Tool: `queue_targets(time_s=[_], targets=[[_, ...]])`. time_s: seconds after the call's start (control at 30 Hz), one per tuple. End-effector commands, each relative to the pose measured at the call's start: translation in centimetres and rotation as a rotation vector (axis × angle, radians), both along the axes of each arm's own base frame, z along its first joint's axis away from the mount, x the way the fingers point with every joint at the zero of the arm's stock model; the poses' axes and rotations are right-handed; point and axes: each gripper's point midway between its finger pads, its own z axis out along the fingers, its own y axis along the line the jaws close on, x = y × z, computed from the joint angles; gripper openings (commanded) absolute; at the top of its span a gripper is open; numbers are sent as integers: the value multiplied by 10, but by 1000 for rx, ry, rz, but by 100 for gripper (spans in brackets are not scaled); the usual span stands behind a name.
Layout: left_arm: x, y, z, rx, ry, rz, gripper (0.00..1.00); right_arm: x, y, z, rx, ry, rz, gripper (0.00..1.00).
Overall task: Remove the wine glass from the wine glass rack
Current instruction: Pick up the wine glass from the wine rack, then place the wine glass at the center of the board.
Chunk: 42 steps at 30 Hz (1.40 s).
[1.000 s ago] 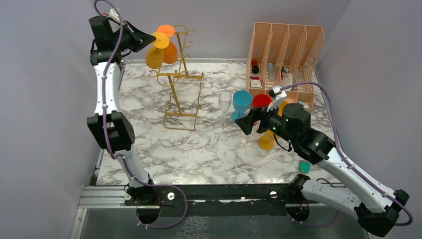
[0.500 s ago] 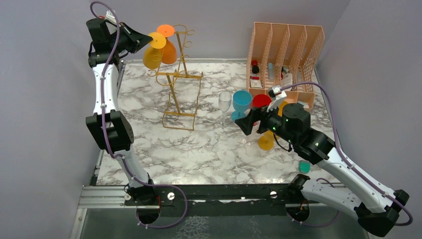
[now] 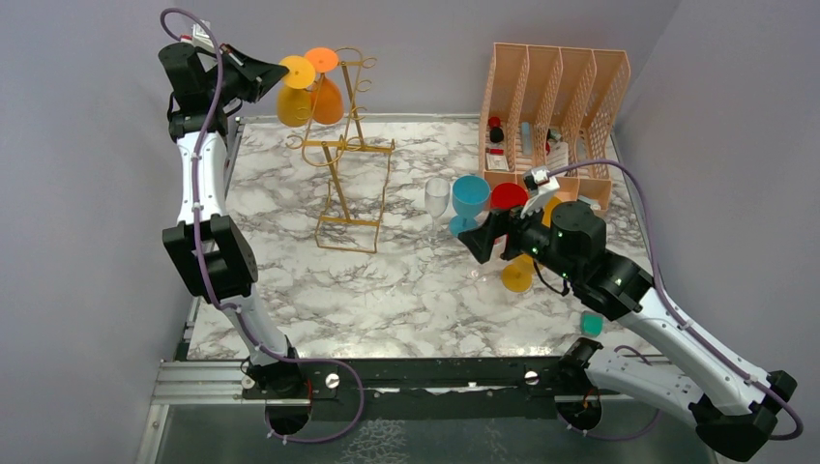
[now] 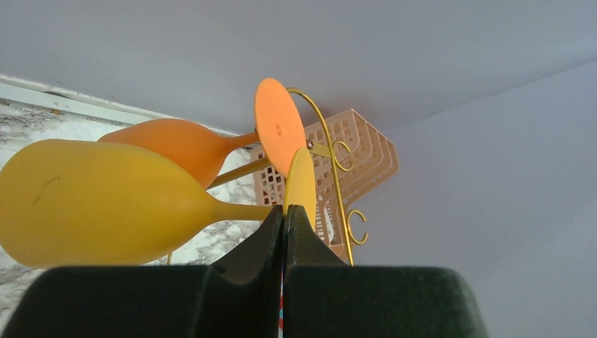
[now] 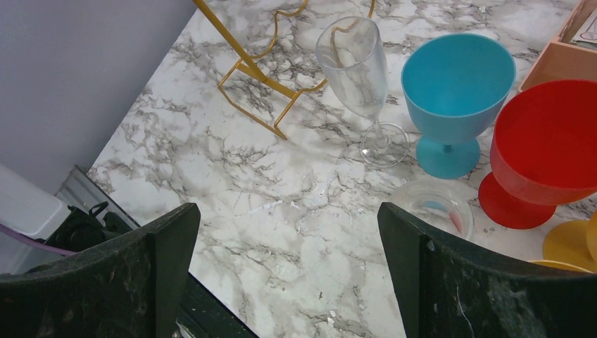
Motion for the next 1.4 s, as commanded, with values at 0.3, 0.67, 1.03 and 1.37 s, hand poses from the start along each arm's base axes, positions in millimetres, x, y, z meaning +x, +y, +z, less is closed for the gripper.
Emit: queue_targets(time_s=[0.3,0.67,1.03,1.37], targets=[[-45,25,55,33,-184,147,0,-4,-13,4,6,-6,-39,100],[-88,59,35,141,-118,379,0,-8,-13,4,22,-3,-30,100],[-164,51,-36,258,12,478,0,-8,-6,3,40,-1,-6,100],[-236,19,-120,309,204,382,0,-8,0,-4,45,16,10,100]])
